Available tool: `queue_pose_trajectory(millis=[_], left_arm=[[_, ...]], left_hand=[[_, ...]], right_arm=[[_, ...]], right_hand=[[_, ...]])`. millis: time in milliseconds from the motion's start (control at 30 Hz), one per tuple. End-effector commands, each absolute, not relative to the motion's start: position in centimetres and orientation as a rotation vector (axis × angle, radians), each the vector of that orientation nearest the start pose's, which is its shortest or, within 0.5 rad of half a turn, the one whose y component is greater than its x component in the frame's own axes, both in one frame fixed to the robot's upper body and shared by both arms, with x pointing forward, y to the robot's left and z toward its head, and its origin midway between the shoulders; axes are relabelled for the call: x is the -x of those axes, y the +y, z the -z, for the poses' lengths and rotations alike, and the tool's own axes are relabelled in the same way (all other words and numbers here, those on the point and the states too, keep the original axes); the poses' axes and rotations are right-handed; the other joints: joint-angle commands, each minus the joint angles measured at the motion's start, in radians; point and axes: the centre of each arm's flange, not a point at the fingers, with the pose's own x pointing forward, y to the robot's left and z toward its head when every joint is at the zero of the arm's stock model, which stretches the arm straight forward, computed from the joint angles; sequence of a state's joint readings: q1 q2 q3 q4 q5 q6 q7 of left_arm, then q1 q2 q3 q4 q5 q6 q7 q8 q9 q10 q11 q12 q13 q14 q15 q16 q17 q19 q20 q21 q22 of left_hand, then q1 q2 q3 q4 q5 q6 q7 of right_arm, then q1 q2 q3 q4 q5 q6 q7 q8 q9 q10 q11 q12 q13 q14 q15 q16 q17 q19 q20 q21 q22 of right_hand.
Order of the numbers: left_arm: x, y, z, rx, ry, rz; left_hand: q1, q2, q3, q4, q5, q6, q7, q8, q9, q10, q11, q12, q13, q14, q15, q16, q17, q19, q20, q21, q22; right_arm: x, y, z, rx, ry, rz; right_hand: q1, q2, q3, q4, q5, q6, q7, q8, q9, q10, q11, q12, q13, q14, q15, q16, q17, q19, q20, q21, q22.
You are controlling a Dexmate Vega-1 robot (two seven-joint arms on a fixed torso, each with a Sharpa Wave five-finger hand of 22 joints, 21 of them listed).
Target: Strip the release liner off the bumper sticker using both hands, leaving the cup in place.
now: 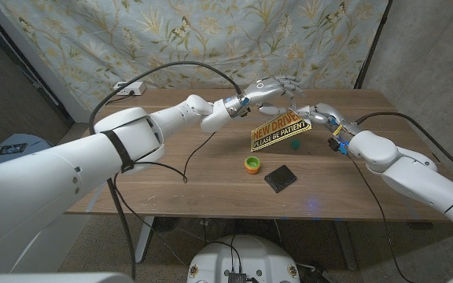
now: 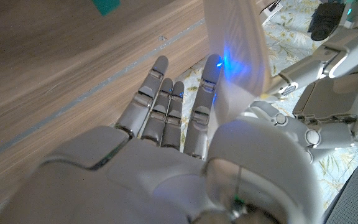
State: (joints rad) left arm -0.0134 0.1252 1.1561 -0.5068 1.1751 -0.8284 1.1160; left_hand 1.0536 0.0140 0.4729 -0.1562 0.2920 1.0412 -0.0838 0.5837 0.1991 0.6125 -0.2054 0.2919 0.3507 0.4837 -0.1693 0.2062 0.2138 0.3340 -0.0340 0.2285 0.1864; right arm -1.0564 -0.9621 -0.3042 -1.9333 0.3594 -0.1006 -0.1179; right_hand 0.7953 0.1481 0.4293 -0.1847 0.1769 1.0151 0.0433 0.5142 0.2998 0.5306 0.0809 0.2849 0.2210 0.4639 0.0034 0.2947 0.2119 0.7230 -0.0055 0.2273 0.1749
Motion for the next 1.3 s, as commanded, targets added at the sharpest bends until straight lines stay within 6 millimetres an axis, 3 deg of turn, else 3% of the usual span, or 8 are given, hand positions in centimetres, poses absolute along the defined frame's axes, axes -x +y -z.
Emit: queue_pose_trajectory(millis=[33,400,1300], left_arm=[[-61.1,0.7,-10.1,-1.367,-1.849,0.342],[-61.1,1.2,-10.1,-1.378,-1.855,0.340],[-60.4,2.0,-10.0,-1.359,-1.897,0.324]], left_hand=[[0.005,0.007,0.010,0.001,-0.003,0.003,0.004,0.095,0.031,-0.005,0.000,-0.001,0.002,-0.012,-0.014,0.001,0.002,-0.007,0.003,-0.003,0.002],[0.003,0.007,0.011,0.001,-0.005,0.003,0.005,0.098,0.032,-0.005,0.000,-0.002,0.003,-0.011,-0.014,0.002,0.002,-0.008,0.003,-0.003,0.002],[0.004,0.007,0.015,-0.001,-0.009,-0.002,0.003,0.102,0.030,-0.004,0.000,-0.005,0.005,-0.009,-0.013,0.002,0.001,-0.010,0.003,-0.004,0.003]], right_arm=[[-55.1,-28.6,-1.6,0.663,-0.540,-0.154],[-55.3,-28.2,-2.0,0.691,-0.543,-0.126],[-55.9,-29.1,-2.6,0.733,-0.518,-0.063]], right_hand=[[0.021,0.000,0.003,0.008,0.002,0.009,0.008,0.013,0.010,0.014,-0.005,0.006,0.003,0.014,-0.014,0.009,0.006,0.015,-0.008,0.009,0.002],[0.035,-0.001,-0.018,0.024,0.010,0.015,0.009,0.040,0.036,0.051,-0.015,0.006,0.003,0.047,-0.049,0.033,0.022,0.029,-0.037,0.011,0.005],[0.050,0.002,-0.036,0.031,0.019,0.015,0.016,0.060,0.051,0.074,-0.026,-0.003,0.003,0.066,-0.062,0.050,0.036,0.040,-0.042,0.013,0.007]])
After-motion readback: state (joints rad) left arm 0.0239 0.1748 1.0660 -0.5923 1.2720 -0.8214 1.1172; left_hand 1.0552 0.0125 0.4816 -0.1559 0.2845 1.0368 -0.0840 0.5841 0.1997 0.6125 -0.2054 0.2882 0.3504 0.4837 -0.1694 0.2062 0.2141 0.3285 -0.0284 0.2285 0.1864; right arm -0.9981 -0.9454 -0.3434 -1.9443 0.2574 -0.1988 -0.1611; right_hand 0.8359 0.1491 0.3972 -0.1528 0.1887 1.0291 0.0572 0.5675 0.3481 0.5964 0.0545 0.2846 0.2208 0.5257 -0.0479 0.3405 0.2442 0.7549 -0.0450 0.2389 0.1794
